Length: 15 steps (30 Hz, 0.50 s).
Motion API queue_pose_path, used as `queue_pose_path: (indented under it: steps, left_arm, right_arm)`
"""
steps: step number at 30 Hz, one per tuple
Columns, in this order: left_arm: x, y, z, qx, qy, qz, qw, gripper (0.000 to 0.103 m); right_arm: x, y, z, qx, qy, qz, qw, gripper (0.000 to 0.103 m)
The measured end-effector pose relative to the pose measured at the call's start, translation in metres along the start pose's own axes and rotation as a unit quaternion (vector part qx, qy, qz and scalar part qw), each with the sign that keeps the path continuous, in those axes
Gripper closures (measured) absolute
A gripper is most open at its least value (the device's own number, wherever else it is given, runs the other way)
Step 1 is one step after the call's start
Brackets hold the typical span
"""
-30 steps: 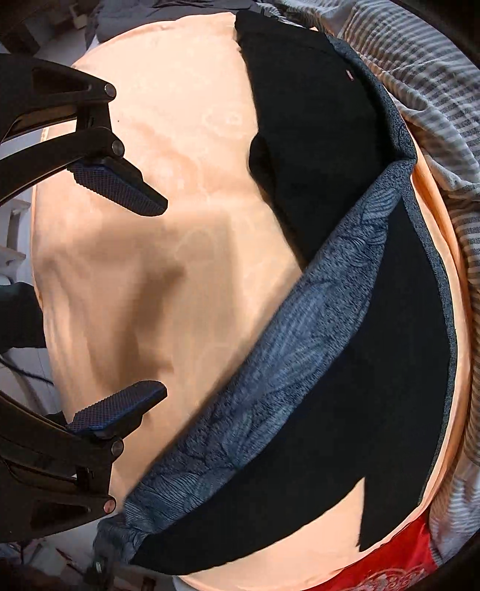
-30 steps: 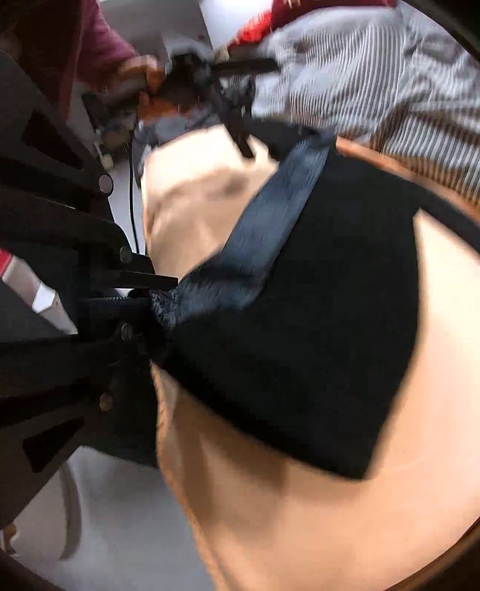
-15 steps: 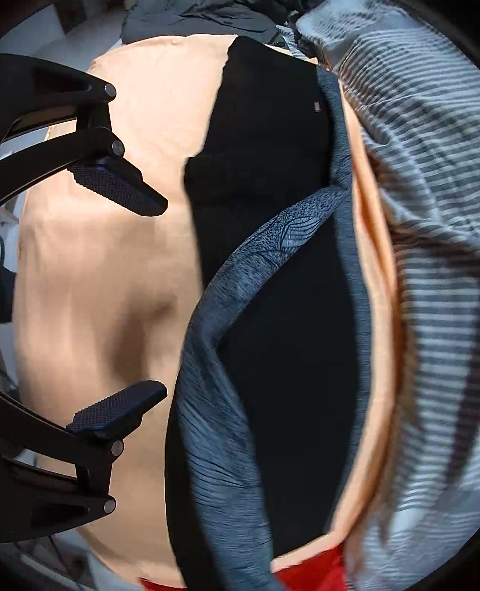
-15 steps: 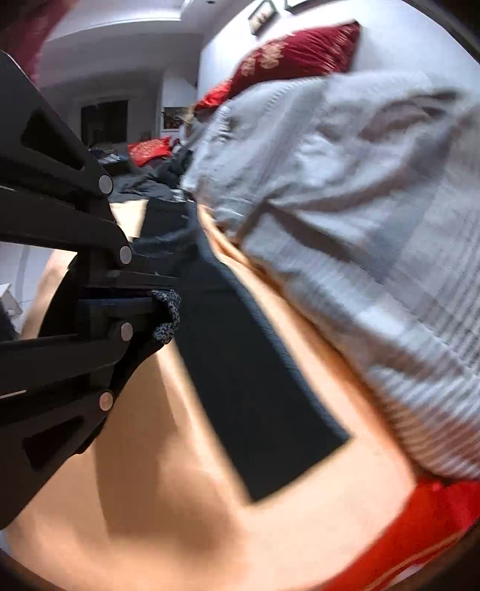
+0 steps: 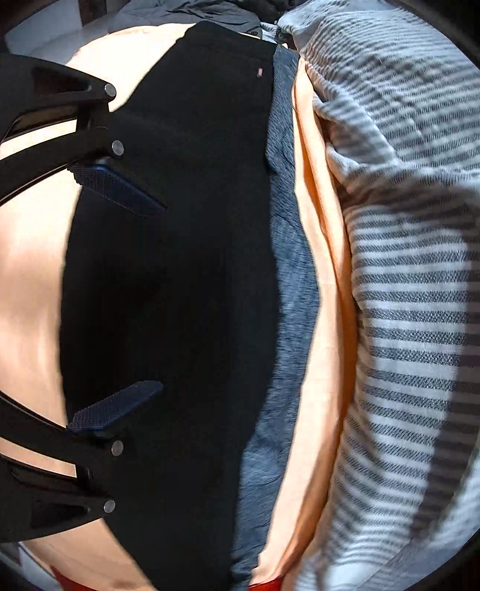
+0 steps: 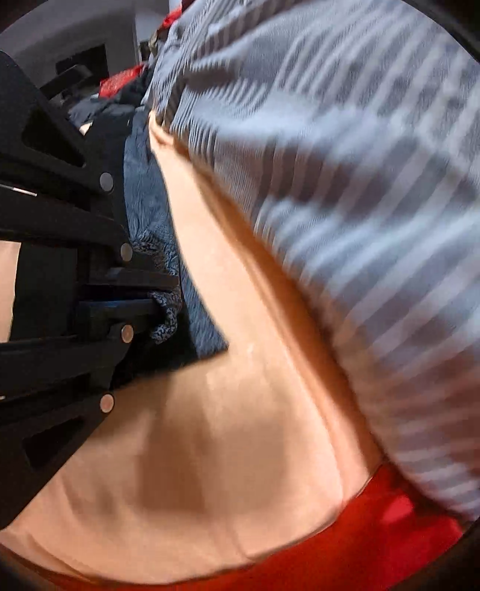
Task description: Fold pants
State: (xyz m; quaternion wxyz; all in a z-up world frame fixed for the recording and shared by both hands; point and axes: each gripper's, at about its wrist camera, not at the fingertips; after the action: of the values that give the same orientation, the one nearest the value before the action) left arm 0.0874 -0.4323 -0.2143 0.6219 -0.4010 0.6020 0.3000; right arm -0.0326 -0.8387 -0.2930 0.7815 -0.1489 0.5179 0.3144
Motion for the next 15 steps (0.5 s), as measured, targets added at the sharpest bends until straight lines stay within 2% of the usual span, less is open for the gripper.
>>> queue_pose_path:
  steps: [3, 7, 9, 11, 12, 14, 15]
  left_arm:
    - [0.004, -0.01, -0.008, 0.005, 0.001, -0.003, 1.0, 0.011]
    - [0.024, -0.017, -0.022, 0.019, -0.015, 0.01, 0.9996, 0.011]
    - [0.033, -0.017, -0.024, 0.02, -0.021, 0.016, 0.9994, 0.011]
    - [0.039, -0.018, -0.025, 0.021, -0.024, 0.016, 0.9994, 0.011]
    - [0.039, -0.018, -0.026, 0.022, -0.024, 0.013, 0.9994, 0.011]
    - [0.038, -0.018, -0.027, 0.024, -0.025, 0.013, 0.9993, 0.011]
    - [0.039, -0.019, -0.026, 0.026, -0.025, 0.013, 0.9993, 0.011]
  right_arm:
    - [-0.013, 0.004, -0.009, 0.013, -0.004, -0.001, 1.0, 0.096]
    - [-0.027, 0.007, -0.007, -0.005, -0.012, -0.01, 1.0, 0.093]
    - [-0.03, 0.005, 0.003, -0.02, -0.016, -0.013, 1.0, 0.077]
    - [-0.035, -0.001, 0.011, -0.026, -0.029, -0.028, 0.999, 0.017]
    - [-0.038, -0.001, 0.012, -0.023, -0.036, -0.039, 0.998, 0.013]
    - [-0.049, -0.003, 0.015, -0.01, -0.048, -0.062, 0.997, 0.013]
    - [-0.057, -0.003, 0.014, -0.007, -0.039, -0.071, 0.997, 0.014]
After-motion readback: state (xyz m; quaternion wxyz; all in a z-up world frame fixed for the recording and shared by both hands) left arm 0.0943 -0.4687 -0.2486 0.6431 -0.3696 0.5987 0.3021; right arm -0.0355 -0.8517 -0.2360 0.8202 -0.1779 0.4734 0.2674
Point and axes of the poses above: each gripper's, at about its wrist camera, not at the fingertips, and x roughly the way its jaws point, z to its left, y to its underside, and after that the axes turned 8 degrees about y, right-handed
